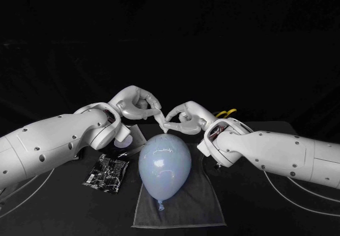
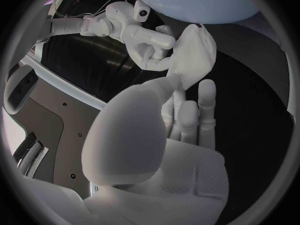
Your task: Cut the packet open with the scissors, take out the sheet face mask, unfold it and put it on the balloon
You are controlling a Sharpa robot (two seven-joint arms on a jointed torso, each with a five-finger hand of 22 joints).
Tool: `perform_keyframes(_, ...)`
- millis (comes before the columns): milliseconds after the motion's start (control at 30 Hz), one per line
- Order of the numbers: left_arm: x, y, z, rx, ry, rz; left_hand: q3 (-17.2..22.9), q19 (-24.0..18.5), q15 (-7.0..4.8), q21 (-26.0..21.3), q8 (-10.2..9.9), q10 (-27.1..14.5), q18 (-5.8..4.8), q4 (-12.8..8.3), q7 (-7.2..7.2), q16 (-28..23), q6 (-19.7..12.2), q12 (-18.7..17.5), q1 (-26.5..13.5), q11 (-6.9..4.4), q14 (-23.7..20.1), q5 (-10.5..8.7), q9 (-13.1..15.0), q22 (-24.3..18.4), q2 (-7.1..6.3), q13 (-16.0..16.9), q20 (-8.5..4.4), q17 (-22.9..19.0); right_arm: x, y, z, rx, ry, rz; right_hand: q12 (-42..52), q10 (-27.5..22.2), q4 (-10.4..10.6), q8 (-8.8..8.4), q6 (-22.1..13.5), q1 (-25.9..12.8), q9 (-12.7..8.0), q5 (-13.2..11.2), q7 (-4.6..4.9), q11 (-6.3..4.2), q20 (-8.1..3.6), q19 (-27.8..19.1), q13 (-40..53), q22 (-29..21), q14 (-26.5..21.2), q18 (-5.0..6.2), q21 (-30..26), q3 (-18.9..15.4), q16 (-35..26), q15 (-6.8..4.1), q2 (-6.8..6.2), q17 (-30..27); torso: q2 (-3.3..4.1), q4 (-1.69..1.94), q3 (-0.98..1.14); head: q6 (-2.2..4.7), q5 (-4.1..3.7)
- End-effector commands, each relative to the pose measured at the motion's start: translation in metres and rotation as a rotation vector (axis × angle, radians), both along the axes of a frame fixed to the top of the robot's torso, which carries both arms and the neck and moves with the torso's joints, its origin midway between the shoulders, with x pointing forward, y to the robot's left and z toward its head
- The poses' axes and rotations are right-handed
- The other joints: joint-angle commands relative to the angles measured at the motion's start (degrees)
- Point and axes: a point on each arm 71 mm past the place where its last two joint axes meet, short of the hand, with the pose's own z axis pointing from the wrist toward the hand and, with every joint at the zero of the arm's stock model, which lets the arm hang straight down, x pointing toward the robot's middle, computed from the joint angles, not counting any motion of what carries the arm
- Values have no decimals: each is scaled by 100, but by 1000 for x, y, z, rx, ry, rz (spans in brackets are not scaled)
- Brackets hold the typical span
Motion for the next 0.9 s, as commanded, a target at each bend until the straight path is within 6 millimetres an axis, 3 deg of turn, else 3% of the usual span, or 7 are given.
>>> perform_keyframes(33,1,-1,0,3,16,0,39,-15,21,28,31,-19,96,-7,10,6,-30,22,-12,-2,26,39,6,17,57,6,2,14,-2,1,0,-54,-38,-15,-35,-49,28,-36,-41,-34,-10,-13,6,16,10,-50,789,986,587,77,-45,-102,40,40,-105,1508,0,-2,1,2,5)
perform_keyframes(333,1,-1,0,5,25,7,51,-14,22,30,34,-21,96,-16,10,7,-33,23,-22,-1,28,39,10,18,58,6,3,17,-5,3,-1,-103,-74,-62,-13,-32,101,82,149,-44,44,-12,-58,-28,15,-41,800,992,587,80,-23,-318,40,15,-189,1508,0,3,0,-2,4)
perform_keyframes(567,1,-1,-1,7,29,6,59,-16,22,30,36,-22,97,-24,10,7,-34,24,-29,0,29,39,13,16,57,6,3,18,-5,3,1,-89,-105,-105,109,61,117,219,337,143,101,-11,-166,-121,-33,19,872,1028,587,58,123,-295,40,-58,-8,1508,0,3,0,-1,-4)
perform_keyframes(900,1,-2,-1,6,40,2,149,-24,24,41,61,-19,100,-107,11,4,-44,33,-109,2,31,40,42,18,34,4,6,21,-3,10,1,-78,-125,-131,140,90,130,259,384,212,115,-11,-205,-158,-66,49,890,1046,587,45,191,-279,40,-93,58,1508,0,0,0,9,-14)
